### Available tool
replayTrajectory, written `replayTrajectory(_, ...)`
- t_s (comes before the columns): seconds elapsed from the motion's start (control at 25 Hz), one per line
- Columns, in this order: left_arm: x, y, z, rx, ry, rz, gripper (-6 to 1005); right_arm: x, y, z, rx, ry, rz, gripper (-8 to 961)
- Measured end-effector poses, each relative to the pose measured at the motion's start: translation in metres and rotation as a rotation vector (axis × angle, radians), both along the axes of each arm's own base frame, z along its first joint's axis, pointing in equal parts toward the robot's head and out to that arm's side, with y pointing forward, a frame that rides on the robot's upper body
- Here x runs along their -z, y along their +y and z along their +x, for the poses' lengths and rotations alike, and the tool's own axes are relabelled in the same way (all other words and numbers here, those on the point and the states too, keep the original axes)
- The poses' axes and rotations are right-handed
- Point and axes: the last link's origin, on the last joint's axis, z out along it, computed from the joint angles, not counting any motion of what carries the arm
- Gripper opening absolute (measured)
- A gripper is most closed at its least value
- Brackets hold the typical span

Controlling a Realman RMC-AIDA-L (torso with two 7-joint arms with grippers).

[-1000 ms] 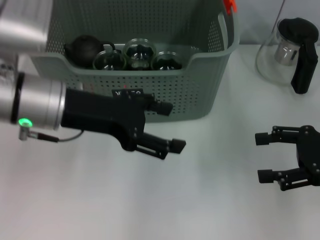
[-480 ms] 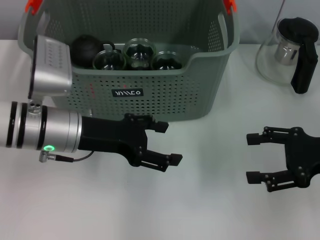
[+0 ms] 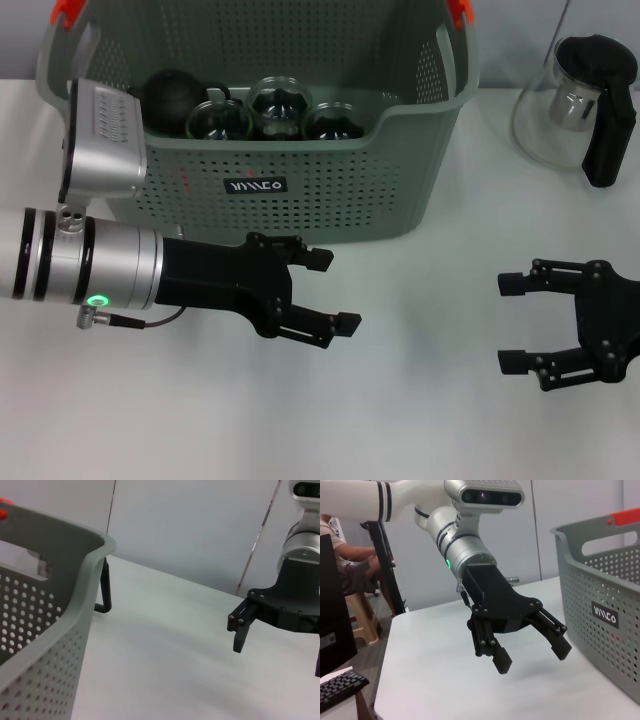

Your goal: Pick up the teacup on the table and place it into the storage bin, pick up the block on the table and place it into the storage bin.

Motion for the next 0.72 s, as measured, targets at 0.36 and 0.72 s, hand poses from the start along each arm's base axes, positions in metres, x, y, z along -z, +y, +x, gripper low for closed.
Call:
replayTrajectory(0.36, 0.0023, -0.0008, 0.0007, 0.002, 0.0, -0.018, 929, -0.0005, -0.0029, 0.005, 0.017, -0.004, 0.004, 943)
replayTrajectory(0.72, 0.0041, -0.0025, -0.002, -0.007, -0.001, -0.032, 929, 0.0011, -0.0036, 0.0048, 0.02, -0.002, 0.0, 942)
